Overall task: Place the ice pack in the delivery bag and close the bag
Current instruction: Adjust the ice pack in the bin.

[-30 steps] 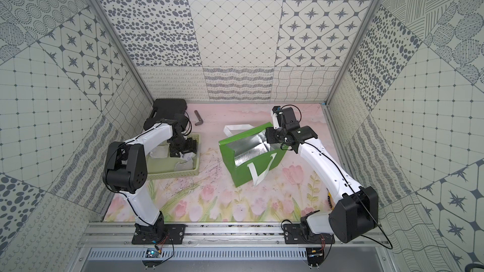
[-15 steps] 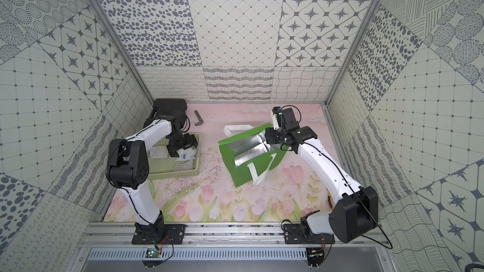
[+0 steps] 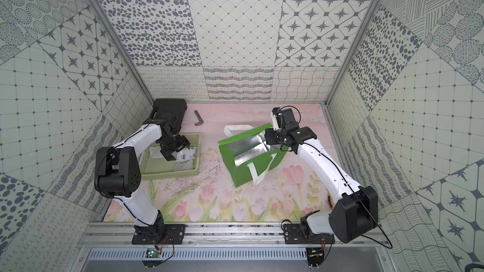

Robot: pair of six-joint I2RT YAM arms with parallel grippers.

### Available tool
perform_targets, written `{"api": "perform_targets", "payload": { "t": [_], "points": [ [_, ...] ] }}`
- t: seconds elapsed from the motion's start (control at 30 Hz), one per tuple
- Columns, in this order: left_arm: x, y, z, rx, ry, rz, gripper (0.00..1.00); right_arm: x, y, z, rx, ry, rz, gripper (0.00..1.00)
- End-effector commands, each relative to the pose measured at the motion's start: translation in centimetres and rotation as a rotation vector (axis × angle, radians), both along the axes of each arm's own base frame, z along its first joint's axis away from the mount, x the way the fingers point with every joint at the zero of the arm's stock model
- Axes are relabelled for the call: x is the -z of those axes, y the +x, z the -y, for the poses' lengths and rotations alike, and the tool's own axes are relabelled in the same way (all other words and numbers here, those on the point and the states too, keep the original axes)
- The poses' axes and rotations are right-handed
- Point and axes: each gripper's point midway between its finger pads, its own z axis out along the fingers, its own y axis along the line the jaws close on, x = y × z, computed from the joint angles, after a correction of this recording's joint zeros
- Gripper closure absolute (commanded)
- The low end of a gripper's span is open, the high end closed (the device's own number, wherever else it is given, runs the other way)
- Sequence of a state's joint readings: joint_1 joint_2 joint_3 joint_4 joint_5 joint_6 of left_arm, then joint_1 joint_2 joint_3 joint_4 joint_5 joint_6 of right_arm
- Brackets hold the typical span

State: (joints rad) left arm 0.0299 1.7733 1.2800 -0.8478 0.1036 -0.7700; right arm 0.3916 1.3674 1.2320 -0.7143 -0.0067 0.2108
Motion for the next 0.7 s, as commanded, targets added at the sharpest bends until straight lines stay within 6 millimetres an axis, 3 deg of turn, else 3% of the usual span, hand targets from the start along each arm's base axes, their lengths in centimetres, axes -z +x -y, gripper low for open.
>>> {"api": "perform_targets", "payload": {
  "t": [0.0, 0.27, 0.43, 0.67],
  "points": [
    [0.2, -0.4, 1.8, -0.196, -0.158, 0.030, 0.16, 0.1, 0.0, -0.2, 0.008, 0.014, 0.000, 0.40],
    [2.2, 1.7, 3.7, -0.191, -0.261, 0.106, 0.12, 0.2, -0.1, -0.3, 0.010, 0.013, -0.002, 0.40],
    [3.2, 2.9, 2.0, -0.151, -0.175, 0.098, 0.12, 0.4, -0.3, -0.2, 0.020, 0.016, -0.009, 0.40],
    [1.5, 6.4, 0.0, -0.092, -0.135, 0.210, 0.11, 0.5, -0.6, -0.1, 0.023, 0.013, -0.012, 0.39]
  ]
}}
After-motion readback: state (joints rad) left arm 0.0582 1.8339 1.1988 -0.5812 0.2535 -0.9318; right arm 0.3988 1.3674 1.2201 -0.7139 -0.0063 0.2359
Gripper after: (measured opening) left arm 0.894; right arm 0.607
